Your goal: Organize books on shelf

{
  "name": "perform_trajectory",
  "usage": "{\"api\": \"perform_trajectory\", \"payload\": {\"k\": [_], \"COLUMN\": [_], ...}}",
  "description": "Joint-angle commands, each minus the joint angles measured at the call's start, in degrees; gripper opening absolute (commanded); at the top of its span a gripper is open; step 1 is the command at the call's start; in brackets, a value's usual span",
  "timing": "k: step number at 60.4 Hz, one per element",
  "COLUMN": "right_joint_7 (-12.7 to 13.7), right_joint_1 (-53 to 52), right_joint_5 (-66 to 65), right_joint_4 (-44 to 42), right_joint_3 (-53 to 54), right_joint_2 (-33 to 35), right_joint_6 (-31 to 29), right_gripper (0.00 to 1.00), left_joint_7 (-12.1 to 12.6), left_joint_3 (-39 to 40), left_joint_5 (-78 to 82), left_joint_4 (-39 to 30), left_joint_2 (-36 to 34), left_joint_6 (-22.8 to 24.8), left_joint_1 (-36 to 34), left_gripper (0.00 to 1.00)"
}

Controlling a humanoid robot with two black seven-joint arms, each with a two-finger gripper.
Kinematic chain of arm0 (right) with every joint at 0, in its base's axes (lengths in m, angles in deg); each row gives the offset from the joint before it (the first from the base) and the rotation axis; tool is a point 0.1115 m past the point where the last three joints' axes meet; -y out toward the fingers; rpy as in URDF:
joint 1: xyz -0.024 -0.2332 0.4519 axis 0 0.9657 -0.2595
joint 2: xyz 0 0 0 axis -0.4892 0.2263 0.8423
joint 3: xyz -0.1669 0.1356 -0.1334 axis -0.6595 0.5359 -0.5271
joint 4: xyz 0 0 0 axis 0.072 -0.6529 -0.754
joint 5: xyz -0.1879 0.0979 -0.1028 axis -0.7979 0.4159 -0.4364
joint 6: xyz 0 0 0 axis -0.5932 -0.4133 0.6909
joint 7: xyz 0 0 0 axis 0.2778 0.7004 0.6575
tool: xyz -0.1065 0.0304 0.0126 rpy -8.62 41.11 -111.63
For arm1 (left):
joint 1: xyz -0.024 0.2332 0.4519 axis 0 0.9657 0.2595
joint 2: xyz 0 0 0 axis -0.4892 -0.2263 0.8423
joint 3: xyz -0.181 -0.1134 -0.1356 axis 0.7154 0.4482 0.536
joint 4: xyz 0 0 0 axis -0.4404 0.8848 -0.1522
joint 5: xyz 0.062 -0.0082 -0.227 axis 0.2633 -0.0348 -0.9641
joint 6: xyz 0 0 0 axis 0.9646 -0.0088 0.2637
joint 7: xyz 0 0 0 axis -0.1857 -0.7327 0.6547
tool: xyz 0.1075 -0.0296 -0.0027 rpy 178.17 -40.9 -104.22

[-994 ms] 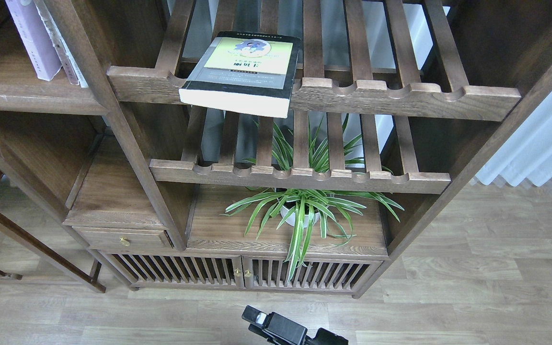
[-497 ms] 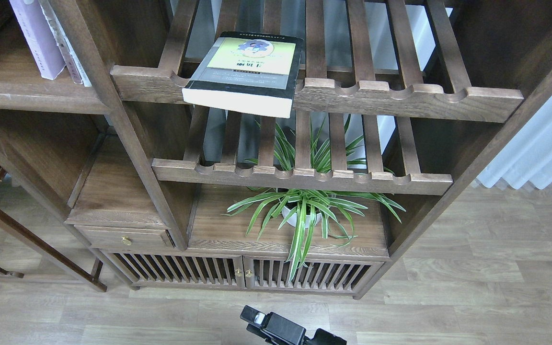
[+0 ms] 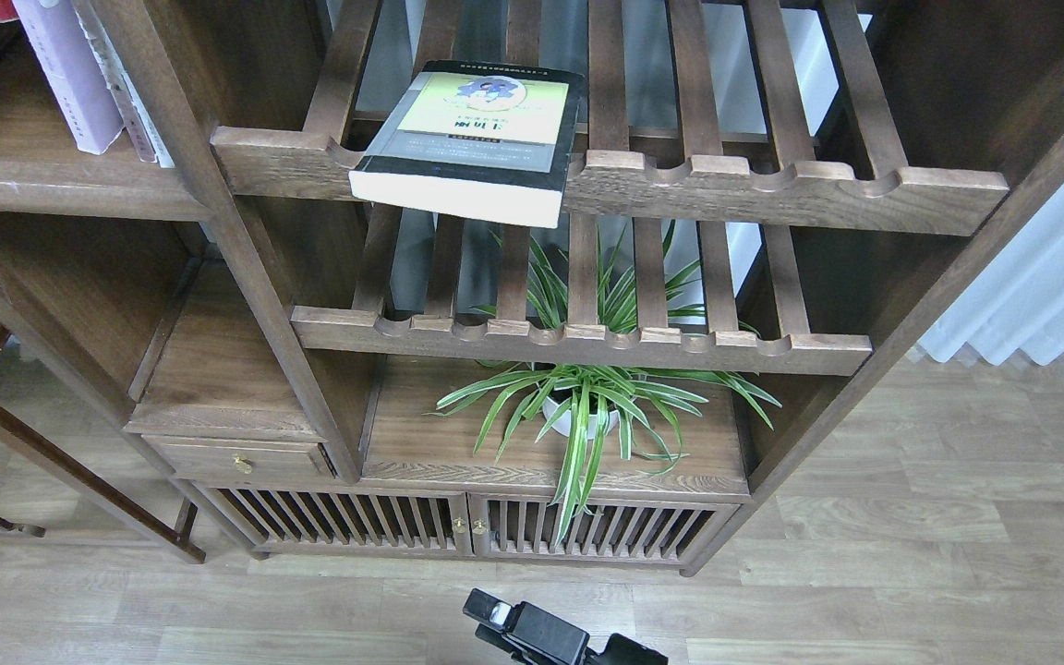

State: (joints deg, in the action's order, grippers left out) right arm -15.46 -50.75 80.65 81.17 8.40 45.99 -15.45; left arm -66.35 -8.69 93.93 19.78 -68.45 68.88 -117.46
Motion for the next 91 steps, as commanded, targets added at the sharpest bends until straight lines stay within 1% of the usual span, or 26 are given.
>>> {"api": "perform_trajectory", "payload": {"k": [1, 9, 19, 28, 30, 31, 33, 34, 37, 38, 40, 42, 45, 54, 61, 67, 70, 74, 80, 85, 88, 89, 91], "right_joint_7": [-0.1, -0.1, -0.1, -0.1, -0.1, -0.1, -0.1, 0.0, 0.0, 0.0, 0.0, 0.0, 0.0, -0.2, -0.2, -0.2, -0.2, -0.8, -3.0, -6.1, -7.2, -7.7, -7.8], "right_joint_1": [0.1, -0.1, -0.2, -0.1, -0.1, -0.1, -0.1, -0.1, -0.1, -0.1, -0.1, -0.1, -0.2, -0.6, -0.7, -0.7, -0.7, -0.8, -0.9, -0.9, -1.1, -1.4, -1.5], "right_joint_5": [0.0, 0.0, 0.0, 0.0, 0.0, 0.0, 0.0, 0.0, 0.0, 0.0, 0.0, 0.0, 0.0, 0.2, 0.3, 0.4, 0.7, 1.0, 1.3, 1.4, 1.4, 1.4, 1.4], "right_joint_4": [0.0, 0.0, 0.0, 0.0, 0.0, 0.1, 0.1, 0.1, 0.1, 0.1, 0.1, 0.1, 0.1, 0.0, -0.1, -0.1, -0.1, 0.0, 0.3, 0.6, 0.6, 0.6, 0.7], "right_joint_3": [0.1, 0.4, 0.4, 0.4, 0.4, 0.4, 0.4, 0.4, 0.4, 0.4, 0.4, 0.4, 0.4, 0.4, 1.8, 2.4, 2.5, 2.8, 4.4, 6.0, 6.2, 6.3, 6.3], "right_joint_2": [0.0, -0.3, -0.5, -0.5, -0.5, -0.5, -0.5, -0.5, -0.5, -0.5, -0.5, -0.5, -0.5, -0.5, -0.6, -0.8, -0.9, -1.1, -2.7, -4.6, -5.1, -5.1, -5.1], "right_joint_6": [0.0, 0.0, 0.0, 0.0, 0.0, 0.0, 0.0, 0.0, 0.0, 0.0, 0.0, 0.0, 0.0, 0.0, 0.0, 0.0, 0.0, 0.0, 0.0, 0.0, 0.0, 0.0, 0.0], "right_gripper": [0.90, 0.90, 0.90, 0.90, 0.90, 0.90, 0.90, 0.90, 0.90, 0.90, 0.90, 0.90, 0.90, 0.90, 0.90, 0.90, 0.90, 0.90, 0.90, 0.90, 0.90, 0.90, 0.90], "left_joint_7": [0.6, 0.5, 0.3, 1.0, 1.1, 1.2, 1.2, 1.2, 1.4, 1.5, 1.5, 1.5, 1.5, 1.4, 1.4, 1.2, 1.2, 1.2, 1.2, 1.4, 1.4, 1.4, 1.4], "left_joint_3": [0.0, 0.4, 1.0, 0.1, 0.1, 0.0, 0.0, 0.0, 0.1, 0.6, 0.8, 0.9, 1.2, 1.9, 2.2, 4.0, 6.7, 9.5, 13.1, 15.3, 16.2, 17.5, 18.0], "left_joint_5": [-5.7, -6.5, -6.6, -6.6, -6.6, -6.6, -6.6, -6.6, -6.6, -6.6, -6.6, -6.7, -6.7, -9.1, -12.9, -16.5, -17.6, -18.0, -19.0, -19.9, -19.9, -20.0, -20.1], "left_joint_4": [-1.1, -1.5, -1.6, -1.7, -2.0, -2.2, -2.4, -2.5, -2.8, -2.8, -2.8, -2.8, -2.8, -3.3, -4.7, -7.2, -9.6, -11.3, -14.9, -19.3, -21.4, -23.4, -24.1], "left_joint_2": [0.3, -0.5, -0.8, -2.1, -2.2, -2.3, -2.3, -2.2, -2.3, -2.3, -2.3, -2.3, -2.4, -2.7, -3.9, -4.1, -4.1, -3.9, -3.8, -3.7, -3.6, -3.5, -3.5], "left_joint_6": [0.0, 0.0, 0.0, 0.0, 0.0, 0.0, 0.0, 0.0, 0.0, 0.0, 0.0, 0.0, 0.0, 0.0, 0.0, 0.0, 0.0, 0.0, 0.0, 0.0, 0.0, 0.0, 0.0], "left_joint_1": [3.4, 4.9, 5.2, 5.2, 5.2, 5.2, 5.2, 5.2, 5.2, 5.2, 5.2, 5.2, 5.2, 5.5, 7.5, 12.1, 15.7, 18.4, 24.0, 29.3, 31.5, 34.1, 35.0], "left_gripper": [0.21, 0.20, 0.21, 0.21, 0.23, 0.27, 0.30, 0.36, 0.40, 0.48, 0.52, 0.61, 0.66, 0.69, 0.69, 0.69, 0.69, 0.69, 0.70, 0.70, 0.70, 0.70, 0.70]}}
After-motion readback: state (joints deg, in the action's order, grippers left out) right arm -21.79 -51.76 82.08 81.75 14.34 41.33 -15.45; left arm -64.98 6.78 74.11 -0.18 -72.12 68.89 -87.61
